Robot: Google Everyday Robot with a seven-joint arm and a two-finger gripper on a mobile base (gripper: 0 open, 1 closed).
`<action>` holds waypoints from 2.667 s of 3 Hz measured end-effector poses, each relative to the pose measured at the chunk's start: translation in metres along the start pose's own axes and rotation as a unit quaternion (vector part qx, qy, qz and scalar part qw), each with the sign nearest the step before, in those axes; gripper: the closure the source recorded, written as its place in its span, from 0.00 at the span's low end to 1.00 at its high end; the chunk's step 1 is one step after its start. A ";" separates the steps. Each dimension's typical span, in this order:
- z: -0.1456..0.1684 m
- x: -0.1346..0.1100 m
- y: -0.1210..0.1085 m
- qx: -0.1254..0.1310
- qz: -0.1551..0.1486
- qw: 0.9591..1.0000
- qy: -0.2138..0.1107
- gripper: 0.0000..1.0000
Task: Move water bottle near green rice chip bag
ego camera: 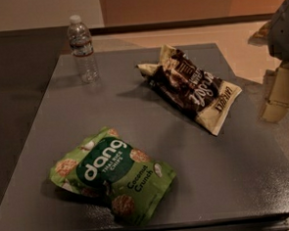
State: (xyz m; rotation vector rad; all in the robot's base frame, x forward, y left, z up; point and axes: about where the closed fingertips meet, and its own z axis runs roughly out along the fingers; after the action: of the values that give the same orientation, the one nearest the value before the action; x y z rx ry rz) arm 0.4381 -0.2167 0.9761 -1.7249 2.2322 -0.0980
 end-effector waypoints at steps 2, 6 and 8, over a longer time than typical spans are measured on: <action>0.027 -0.035 -0.031 -0.007 0.011 0.999 -0.039 0.00; 0.106 -0.196 -0.160 0.018 0.061 0.974 -0.217 0.00; 0.129 -0.283 -0.168 0.034 0.092 0.958 -0.271 0.00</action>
Offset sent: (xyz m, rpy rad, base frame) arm 0.1297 0.0820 -0.0316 0.2436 -0.0002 0.0031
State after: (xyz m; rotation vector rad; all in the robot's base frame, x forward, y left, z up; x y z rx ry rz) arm 0.6947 0.0252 0.9533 -1.2968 1.9325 0.3016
